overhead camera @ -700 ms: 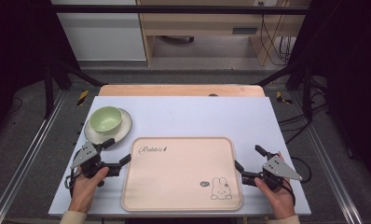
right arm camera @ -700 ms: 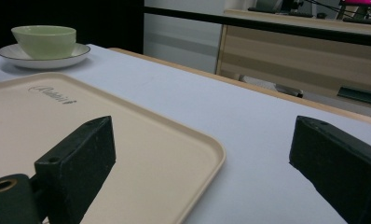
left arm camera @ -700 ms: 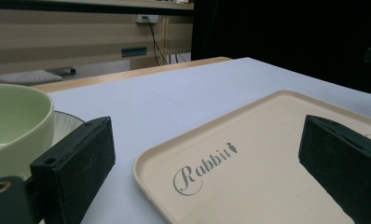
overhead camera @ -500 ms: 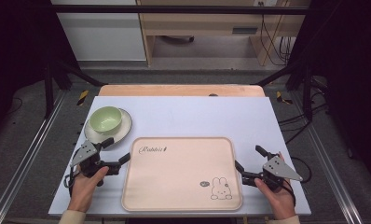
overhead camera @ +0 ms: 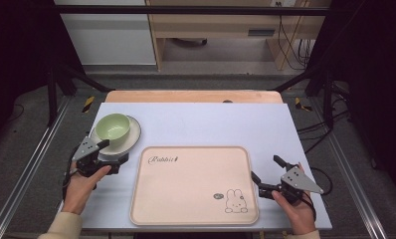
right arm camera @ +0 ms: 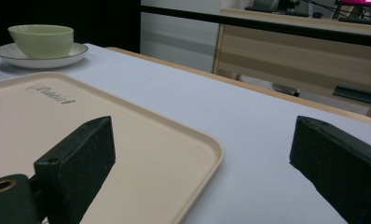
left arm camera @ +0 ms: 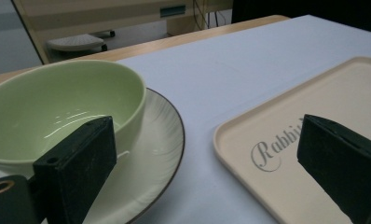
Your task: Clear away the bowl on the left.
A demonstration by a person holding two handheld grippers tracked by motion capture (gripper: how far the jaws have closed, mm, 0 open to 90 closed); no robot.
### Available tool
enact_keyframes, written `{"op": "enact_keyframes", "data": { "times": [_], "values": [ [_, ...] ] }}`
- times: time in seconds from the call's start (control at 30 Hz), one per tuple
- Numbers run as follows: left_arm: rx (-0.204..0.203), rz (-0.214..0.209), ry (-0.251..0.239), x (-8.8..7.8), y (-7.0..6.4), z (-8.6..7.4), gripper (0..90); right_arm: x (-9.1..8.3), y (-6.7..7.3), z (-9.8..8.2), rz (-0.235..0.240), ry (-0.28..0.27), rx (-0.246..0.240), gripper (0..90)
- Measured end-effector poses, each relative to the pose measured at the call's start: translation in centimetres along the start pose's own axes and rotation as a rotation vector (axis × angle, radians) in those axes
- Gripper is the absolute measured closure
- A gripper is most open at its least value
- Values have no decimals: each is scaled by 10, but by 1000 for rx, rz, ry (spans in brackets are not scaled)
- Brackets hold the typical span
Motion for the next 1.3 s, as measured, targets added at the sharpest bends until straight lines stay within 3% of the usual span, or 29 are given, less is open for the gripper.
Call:
{"op": "enact_keyframes", "data": {
  "times": [0.13, 0.2, 0.4, 0.53, 0.63, 0.8, 1.03, 1.3],
  "values": [
    [-3, 50, 23, -5, 15, 6, 59, 0, 0, 0, 0, 1, 0, 68],
    [-1, 96, 33, -8, 26, 9, 85, 0, 0, 0, 0, 1, 0, 68],
    [-59, 226, 8, -13, 59, 18, 131, 0, 1, 0, 3, 1, 0, 68],
    [-107, 267, -14, -13, 75, 27, 157, 1, 1, 0, 1, 3, 1, 68],
    [-104, 311, 6, -13, 87, 31, 171, 1, 2, 0, 4, 4, 0, 68],
    [-106, 348, 52, -10, 102, 34, 221, 1, 3, -1, 6, 7, -4, 68],
    [-132, 383, 128, 1, 119, 23, 296, 2, 4, -2, 12, 13, -7, 68],
    [-249, 404, 188, 13, 134, 4, 412, 3, 6, -4, 18, 19, -10, 68]
  ]
}}
Point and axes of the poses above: each handheld gripper's, and its own axes: x roughly forward along the jaws, z roughly out of its top, y roughly to its left, the point moved 10 cm from there along x, roughly forward along the jaws, and after that the axes turned 8 degrees about -z, right-handed, at the moved point
